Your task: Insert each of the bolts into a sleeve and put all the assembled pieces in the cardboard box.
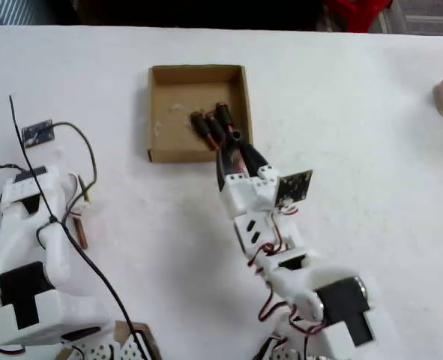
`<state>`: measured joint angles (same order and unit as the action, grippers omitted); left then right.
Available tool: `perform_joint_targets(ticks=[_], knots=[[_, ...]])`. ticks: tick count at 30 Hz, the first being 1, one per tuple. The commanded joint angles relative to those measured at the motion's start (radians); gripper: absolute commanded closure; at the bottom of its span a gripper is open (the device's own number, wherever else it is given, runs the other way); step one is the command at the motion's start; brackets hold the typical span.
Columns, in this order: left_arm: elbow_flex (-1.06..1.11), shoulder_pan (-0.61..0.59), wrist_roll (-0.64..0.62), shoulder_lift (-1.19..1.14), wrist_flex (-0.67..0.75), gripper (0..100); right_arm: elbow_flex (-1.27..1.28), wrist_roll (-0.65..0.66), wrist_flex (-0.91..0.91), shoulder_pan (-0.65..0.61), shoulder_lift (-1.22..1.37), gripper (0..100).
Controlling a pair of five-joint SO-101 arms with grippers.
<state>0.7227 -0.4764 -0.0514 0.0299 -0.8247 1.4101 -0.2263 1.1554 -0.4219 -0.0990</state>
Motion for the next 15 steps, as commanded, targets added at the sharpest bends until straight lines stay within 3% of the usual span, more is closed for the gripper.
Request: perform_joint_targets(ticks=[1,15], knots=[[0.002,-0.008,0.014,0.051,0.026,98,-0.034,-0.005,0.059,-0.027,0.038,98.4],[0.002,-0.008,0.014,0.051,0.028,98,0.244,-0.006,0.257,-0.030,0.044,98.4]])
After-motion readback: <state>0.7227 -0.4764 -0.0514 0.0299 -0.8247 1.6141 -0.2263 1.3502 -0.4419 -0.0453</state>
